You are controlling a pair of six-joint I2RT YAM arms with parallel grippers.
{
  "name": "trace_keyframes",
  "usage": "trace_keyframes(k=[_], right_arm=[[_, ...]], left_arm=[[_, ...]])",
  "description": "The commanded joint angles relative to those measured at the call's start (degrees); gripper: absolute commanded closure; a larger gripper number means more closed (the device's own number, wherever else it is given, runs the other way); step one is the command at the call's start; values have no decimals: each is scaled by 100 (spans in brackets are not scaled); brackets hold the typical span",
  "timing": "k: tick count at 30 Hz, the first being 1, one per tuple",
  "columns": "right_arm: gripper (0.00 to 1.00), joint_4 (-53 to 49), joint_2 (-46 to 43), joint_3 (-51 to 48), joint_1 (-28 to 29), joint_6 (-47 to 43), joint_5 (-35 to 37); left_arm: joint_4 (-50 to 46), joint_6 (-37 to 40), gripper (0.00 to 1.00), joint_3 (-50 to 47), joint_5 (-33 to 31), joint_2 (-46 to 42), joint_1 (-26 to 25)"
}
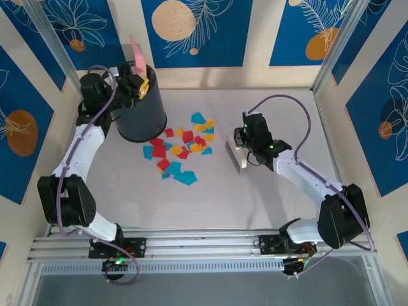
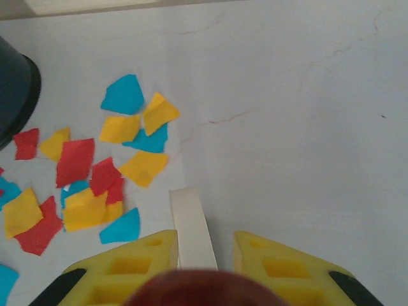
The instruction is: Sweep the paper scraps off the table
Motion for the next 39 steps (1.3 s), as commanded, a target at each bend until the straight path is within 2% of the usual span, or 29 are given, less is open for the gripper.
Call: trace_keyframes(k=[1, 8, 17, 21, 24, 31, 39], right_arm=[[100, 269, 96, 395, 118, 121, -183], [100, 379, 455, 845, 296, 265, -928], [100, 720, 1021, 1248, 645, 467, -2280], [100, 975, 1338, 1391, 833, 714, -2665], [100, 1069, 1619, 1565, 969, 827, -2872], [100, 1397, 2306, 1892, 1166, 1235, -3332], [100, 1400, 2878, 2172, 1209, 1363, -3483]], left_arm=[[-1404, 1767, 100, 401, -20, -317, 52], [-3290, 3954, 100, 802, -393, -595, 43], [-4651, 5607, 100, 829, -1228, -999, 34], [-4815, 5926, 100, 685, -1763, -1257, 25], [-4834, 6133, 100, 597, -1866, -1415, 25], [-4818, 6457, 100, 469, -1886, -1645, 7], [-4787, 6503, 100, 355, -1827, -1762, -19]])
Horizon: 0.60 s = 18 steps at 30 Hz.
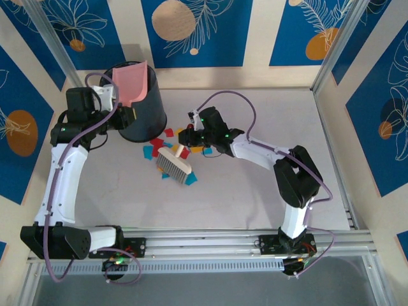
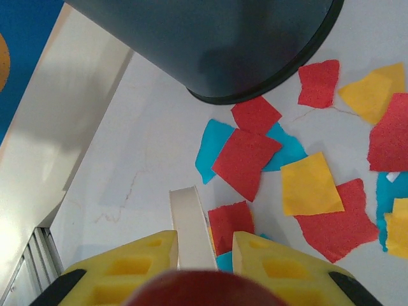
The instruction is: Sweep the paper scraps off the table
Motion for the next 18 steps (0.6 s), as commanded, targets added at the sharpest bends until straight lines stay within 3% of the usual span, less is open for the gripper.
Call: trace_keyframes(k=[1, 18], right_arm=[[100, 174, 138, 228, 33, 149, -215], [100, -162, 82, -381, -467, -59, 186]], left_arm=[[-21, 202, 100, -59, 0, -172, -14], [-143, 430, 100, -35, 265, -112, -266]])
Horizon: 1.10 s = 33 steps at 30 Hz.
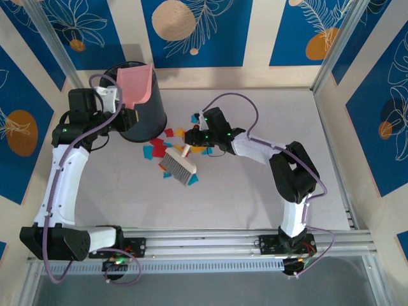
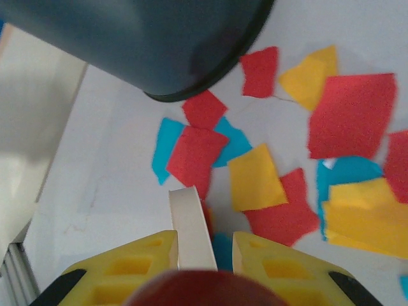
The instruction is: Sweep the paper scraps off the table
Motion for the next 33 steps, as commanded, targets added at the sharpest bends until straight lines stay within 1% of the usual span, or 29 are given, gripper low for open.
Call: trace_keyframes(k=[1, 7, 13, 23, 29, 33], right_arm=[[100, -125, -207, -280, -135, -104, 179], [100, -178, -610, -769, -488, -197, 454], [100, -205, -1095, -1295, -973, -264, 674], [100, -365, -1990, -1934, -1707, -304, 1305], [100, -494, -2554, -2218, -1988, -305, 1746], [100, -532, -2886, -2270, -2092, -374, 1582]], left_arm=[[-122, 195, 100, 32, 255, -50, -103], [-163, 274, 100, 103, 264, 49, -339], [-190, 350, 100, 155, 187, 162, -591], [-488, 659, 100, 431, -201, 537, -1236], [-803, 925, 100, 678, -446, 840, -1650], [-1010, 1116, 100, 794, -562, 1020, -1882]])
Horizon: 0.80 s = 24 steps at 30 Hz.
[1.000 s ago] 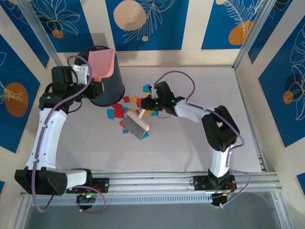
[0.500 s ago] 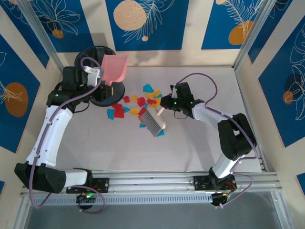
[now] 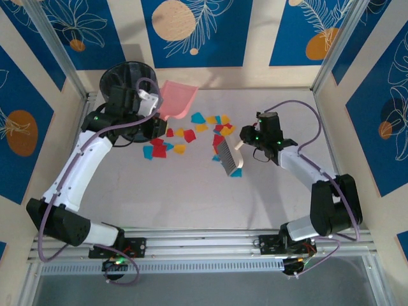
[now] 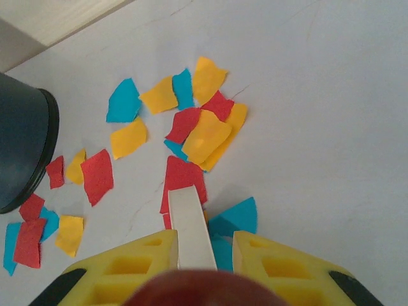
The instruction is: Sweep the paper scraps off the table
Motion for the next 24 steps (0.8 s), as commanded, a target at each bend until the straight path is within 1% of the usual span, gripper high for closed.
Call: trace_keyframes(k=[1, 5, 7, 9, 12, 17, 19, 24], right_arm=[[100, -108, -362, -72, -60, -206, 23], [100, 44, -713, -71, -67, -293, -387], [100, 74, -871, -45, -61, -319, -478], [100, 46, -1027, -17, -60, -357, -424], [100, -168, -1227, 37, -51, -480, 56], [100, -736, -1475, 108, -43, -804, 1299], [100, -873, -1566, 88, -48, -909, 1693], [100, -1134, -1668, 22, -33, -1107, 2306]], left_arm=[[-333, 411, 100, 236, -115, 138, -189], [-565, 599, 100, 299, -402, 351, -394], [-781, 713, 100, 358, -556, 501, -487], [-957, 816, 100, 397, -773, 651, -589], [-1158, 1014, 100, 373, -1054, 836, -766], [-1421, 1314, 100, 255, -1355, 1107, -1095], [-1492, 1369, 100, 211, -1457, 1217, -1231], [-1597, 1580, 100, 19, -1539, 1490, -1532]])
